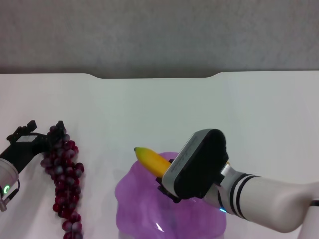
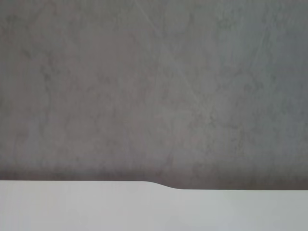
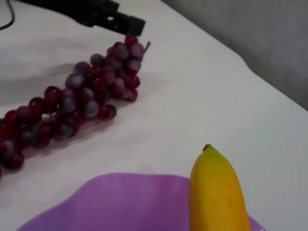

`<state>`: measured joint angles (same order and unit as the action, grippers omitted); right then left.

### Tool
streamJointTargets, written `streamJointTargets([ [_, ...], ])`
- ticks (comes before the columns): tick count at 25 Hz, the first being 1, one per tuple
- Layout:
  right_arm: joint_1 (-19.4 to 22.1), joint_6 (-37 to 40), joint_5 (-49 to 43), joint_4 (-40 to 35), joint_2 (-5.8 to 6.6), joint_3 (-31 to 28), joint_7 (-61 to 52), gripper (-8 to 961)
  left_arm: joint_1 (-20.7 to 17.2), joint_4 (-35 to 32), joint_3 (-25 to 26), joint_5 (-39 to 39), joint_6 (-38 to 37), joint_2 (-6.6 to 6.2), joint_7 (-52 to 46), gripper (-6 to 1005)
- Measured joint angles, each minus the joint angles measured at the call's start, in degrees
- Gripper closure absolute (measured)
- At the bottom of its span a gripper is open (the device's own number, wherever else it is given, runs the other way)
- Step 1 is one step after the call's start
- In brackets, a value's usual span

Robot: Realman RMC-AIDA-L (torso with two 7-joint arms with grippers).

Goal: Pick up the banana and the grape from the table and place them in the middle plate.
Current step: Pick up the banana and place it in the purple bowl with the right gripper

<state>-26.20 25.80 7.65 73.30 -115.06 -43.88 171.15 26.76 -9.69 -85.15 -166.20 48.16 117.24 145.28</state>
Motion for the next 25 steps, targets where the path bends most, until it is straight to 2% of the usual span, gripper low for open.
streamJointTargets([
  [4,-1.79,-1.69,0.0,-2.49,-0.24,1.68,-0.69,437,0.03,0.03,-0.01,0.0,0.0,0.0,0.0,156],
  [10,-1.59,-5.87,-0.11,-3.42,-0.22,2.44,-1.09,435,0.04,0.03,-0.08,0.0,-0.01,0.0,0.0,156],
  [15,-0.83,-7.34,-0.53,-3.55,-0.2,1.69,-1.09,239,0.02,0.03,-0.09,0.0,-0.09,0.0,0.0,156],
  [16,-0.35,-8.21,-0.61,-3.55,-0.15,1.13,-1.09,200,-0.04,0.02,-0.09,0.0,-0.09,0.0,0.0,156],
  [21,4.8,-16.22,-3.29,-4.19,0.16,-4.71,-0.61,149,-0.24,0.02,-0.04,0.0,-0.1,0.0,0.0,156],
  [25,8.97,-22.84,-6.17,-5.45,0.22,-9.38,-0.6,155,-0.46,0.08,-0.01,0.0,-0.17,-0.04,0.0,156],
])
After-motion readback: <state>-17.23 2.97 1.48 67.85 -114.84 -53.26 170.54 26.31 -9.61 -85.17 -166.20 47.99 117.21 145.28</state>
